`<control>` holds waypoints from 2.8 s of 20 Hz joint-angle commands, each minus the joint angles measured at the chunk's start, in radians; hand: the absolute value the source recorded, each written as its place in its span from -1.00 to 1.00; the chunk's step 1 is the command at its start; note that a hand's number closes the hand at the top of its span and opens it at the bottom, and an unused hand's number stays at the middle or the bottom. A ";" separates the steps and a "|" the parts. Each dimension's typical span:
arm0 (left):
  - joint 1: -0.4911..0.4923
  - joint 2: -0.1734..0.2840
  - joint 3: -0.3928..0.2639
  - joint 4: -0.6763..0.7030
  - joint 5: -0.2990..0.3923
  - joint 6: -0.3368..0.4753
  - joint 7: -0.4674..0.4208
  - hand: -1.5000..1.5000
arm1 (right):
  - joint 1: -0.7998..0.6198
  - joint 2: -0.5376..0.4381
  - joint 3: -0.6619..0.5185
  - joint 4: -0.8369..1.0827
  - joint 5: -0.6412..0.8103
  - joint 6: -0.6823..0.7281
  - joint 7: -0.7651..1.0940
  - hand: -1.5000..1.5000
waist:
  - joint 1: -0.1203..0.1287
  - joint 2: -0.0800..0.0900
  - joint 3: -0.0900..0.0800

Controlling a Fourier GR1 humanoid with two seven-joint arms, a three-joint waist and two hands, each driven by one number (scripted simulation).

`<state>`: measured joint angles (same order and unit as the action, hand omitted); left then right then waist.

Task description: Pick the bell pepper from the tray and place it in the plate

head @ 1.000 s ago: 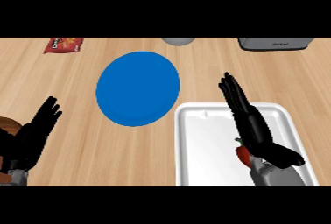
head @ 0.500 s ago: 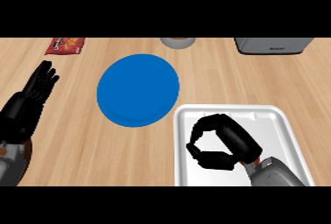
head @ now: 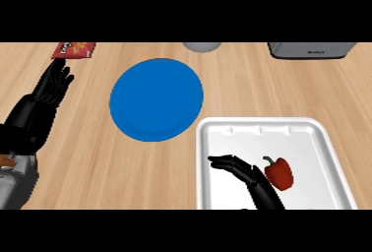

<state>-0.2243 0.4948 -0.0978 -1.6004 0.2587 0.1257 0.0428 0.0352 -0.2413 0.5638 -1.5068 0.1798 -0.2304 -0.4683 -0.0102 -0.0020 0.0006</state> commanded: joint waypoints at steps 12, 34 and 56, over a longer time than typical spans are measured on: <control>0.014 -0.022 0.013 -0.034 -0.019 -0.023 0.019 0.00 | -0.004 -0.449 -0.162 -0.453 0.255 0.173 0.616 -1.00 | 0.009 -0.007 -0.008; -0.015 -0.074 0.059 -0.055 -0.082 -0.066 0.073 0.00 | -0.209 -0.336 -0.023 -0.330 0.420 0.676 1.167 -1.00 | 0.016 0.002 0.000; -0.023 -0.150 0.178 -0.010 -0.133 -0.187 0.069 0.00 | -0.140 -0.200 -0.117 0.015 0.706 0.650 0.890 -1.00 | 0.012 0.002 0.000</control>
<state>-0.2630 0.3460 0.0568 -1.5871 0.1150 -0.0343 0.0920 -0.1035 -0.4721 0.4456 -1.5752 0.8147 0.4586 0.4602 0.0001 0.0002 0.0000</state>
